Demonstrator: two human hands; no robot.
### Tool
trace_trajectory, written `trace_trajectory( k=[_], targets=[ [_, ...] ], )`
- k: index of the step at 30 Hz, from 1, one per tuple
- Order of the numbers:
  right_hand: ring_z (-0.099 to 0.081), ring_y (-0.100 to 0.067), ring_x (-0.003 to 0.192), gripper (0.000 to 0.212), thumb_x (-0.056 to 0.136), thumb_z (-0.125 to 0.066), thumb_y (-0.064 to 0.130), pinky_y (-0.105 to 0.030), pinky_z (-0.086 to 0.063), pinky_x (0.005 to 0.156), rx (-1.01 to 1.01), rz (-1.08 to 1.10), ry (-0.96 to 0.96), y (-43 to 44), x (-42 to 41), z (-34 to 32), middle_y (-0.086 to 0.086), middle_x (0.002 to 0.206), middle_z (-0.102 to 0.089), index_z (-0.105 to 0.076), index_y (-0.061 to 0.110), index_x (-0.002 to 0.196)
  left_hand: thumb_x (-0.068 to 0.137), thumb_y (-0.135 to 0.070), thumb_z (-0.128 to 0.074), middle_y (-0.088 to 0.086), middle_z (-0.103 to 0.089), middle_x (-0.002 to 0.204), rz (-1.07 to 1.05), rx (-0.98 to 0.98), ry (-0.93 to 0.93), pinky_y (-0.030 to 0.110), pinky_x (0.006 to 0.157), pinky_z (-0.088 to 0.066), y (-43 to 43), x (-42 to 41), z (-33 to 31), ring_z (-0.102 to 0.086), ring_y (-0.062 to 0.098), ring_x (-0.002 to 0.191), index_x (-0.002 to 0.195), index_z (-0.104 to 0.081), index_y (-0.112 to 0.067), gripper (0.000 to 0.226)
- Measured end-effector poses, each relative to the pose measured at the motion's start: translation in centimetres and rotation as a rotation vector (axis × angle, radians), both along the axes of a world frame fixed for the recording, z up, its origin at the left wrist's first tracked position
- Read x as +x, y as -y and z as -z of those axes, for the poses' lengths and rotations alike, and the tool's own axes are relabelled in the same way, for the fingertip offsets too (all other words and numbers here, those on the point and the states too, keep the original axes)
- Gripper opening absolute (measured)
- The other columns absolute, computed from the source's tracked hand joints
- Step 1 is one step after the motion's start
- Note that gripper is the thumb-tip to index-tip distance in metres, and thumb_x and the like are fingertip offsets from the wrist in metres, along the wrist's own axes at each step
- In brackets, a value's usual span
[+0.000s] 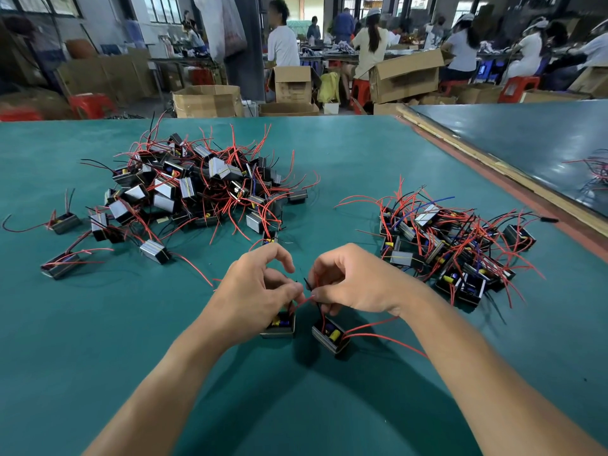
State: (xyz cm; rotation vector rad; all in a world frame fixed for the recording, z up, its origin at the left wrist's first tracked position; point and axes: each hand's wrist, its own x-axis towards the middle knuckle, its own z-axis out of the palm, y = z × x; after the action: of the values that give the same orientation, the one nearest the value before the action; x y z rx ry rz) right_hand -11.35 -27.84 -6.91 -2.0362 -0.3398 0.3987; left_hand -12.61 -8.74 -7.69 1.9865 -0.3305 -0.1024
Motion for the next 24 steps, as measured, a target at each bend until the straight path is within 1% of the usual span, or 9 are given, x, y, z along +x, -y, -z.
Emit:
trace_trajectory(
  k=[2, 4, 6, 9, 11, 14, 20, 22, 24],
  targets=[
    [-0.062, -0.012, 0.051, 0.015, 0.089, -0.067, -0.002, -0.022, -0.052, 0.056, -0.002, -0.015, -0.009, 0.0, -0.1, -0.1, -0.001, 0.059, -0.068, -0.064, 0.010, 0.081, 0.089, -0.004, -0.067, 0.001, -0.076, 0.072, 0.000, 0.004, -0.008, 0.042, 0.066, -0.052, 0.0, 0.1, 0.1, -0.061, 0.019, 0.061, 0.092, -0.053, -0.017, 0.020],
    [-0.063, -0.013, 0.052, 0.014, 0.090, -0.067, -0.001, -0.023, -0.054, 0.057, -0.010, -0.032, -0.015, 0.0, -0.2, -0.2, -0.002, 0.060, -0.068, -0.065, 0.009, 0.080, 0.089, -0.004, -0.068, 0.000, -0.076, 0.072, 0.002, 0.005, -0.015, 0.028, 0.062, -0.051, -0.1, 0.2, 0.2, -0.062, 0.012, 0.058, 0.093, -0.059, -0.017, 0.016],
    [-0.063, -0.014, 0.052, 0.014, 0.090, -0.066, -0.002, -0.025, -0.056, 0.059, -0.014, -0.039, -0.024, -0.1, -0.3, -0.3, -0.003, 0.060, -0.068, -0.065, 0.008, 0.080, 0.088, -0.003, -0.069, 0.000, -0.076, 0.072, 0.005, 0.000, -0.019, 0.021, 0.062, -0.050, 0.0, 0.3, 0.2, -0.063, 0.008, 0.059, 0.086, -0.067, -0.016, 0.013],
    [-0.063, -0.015, 0.051, 0.015, 0.091, -0.065, -0.002, -0.025, -0.057, 0.058, -0.006, -0.042, -0.029, -0.1, -0.4, -0.4, -0.005, 0.061, -0.068, -0.064, 0.008, 0.080, 0.086, -0.001, -0.070, 0.002, -0.075, 0.072, 0.015, -0.017, -0.014, 0.027, 0.066, -0.054, 0.0, 0.4, 0.4, -0.066, 0.011, 0.064, 0.077, -0.071, -0.018, 0.019],
    [-0.064, -0.014, 0.051, 0.015, 0.092, -0.064, -0.003, -0.024, -0.057, 0.057, 0.009, -0.043, -0.031, 0.0, -0.5, -0.3, -0.006, 0.061, -0.068, -0.063, 0.007, 0.080, 0.085, -0.003, -0.072, -0.001, -0.074, 0.069, 0.003, -0.016, 0.000, 0.031, 0.065, -0.053, 0.0, 0.5, 0.5, -0.063, 0.011, 0.061, 0.074, -0.073, -0.020, 0.020],
    [-0.065, -0.015, 0.053, 0.015, 0.091, -0.064, -0.005, -0.025, -0.057, 0.059, 0.024, -0.054, -0.031, 0.1, -0.4, -0.2, -0.006, 0.062, -0.068, -0.063, 0.006, 0.081, 0.082, -0.009, -0.077, -0.004, -0.070, 0.063, -0.039, 0.003, 0.023, 0.023, 0.057, -0.048, -0.1, 0.6, 0.5, -0.056, 0.008, 0.055, 0.071, -0.075, -0.021, 0.017],
    [-0.066, -0.016, 0.061, 0.016, 0.087, -0.067, -0.003, -0.026, -0.056, 0.063, -0.039, -0.099, 0.019, 1.1, 0.0, -0.3, -0.007, 0.070, -0.072, -0.071, 0.011, 0.081, 0.080, 0.004, -0.073, 0.015, -0.073, 0.071, 0.012, -0.158, -0.066, 0.023, 0.063, -0.055, 0.0, 0.3, 0.0, -0.065, 0.014, 0.059, 0.068, -0.075, -0.015, 0.023],
    [-0.064, -0.013, 0.063, 0.017, 0.085, -0.068, -0.004, -0.030, -0.056, 0.064, -0.029, -0.023, 0.132, 0.9, 0.2, -0.2, -0.007, 0.077, -0.073, -0.071, 0.012, 0.087, 0.080, 0.006, -0.073, 0.014, -0.074, 0.072, 0.013, -0.201, -0.097, 0.023, 0.064, -0.057, 0.0, 0.3, -0.1, -0.066, 0.015, 0.059, 0.068, -0.075, -0.015, 0.025],
    [-0.063, -0.009, 0.070, 0.021, 0.083, -0.070, -0.003, -0.037, -0.057, 0.076, 0.019, 0.093, 0.341, 0.6, 0.4, -0.3, -0.002, 0.082, -0.073, -0.071, 0.016, 0.090, 0.080, 0.008, -0.072, 0.013, -0.074, 0.073, 0.013, -0.209, -0.121, 0.022, 0.062, -0.057, 0.0, 0.3, -0.1, -0.066, 0.014, 0.058, 0.068, -0.076, -0.015, 0.025]
  ],
)
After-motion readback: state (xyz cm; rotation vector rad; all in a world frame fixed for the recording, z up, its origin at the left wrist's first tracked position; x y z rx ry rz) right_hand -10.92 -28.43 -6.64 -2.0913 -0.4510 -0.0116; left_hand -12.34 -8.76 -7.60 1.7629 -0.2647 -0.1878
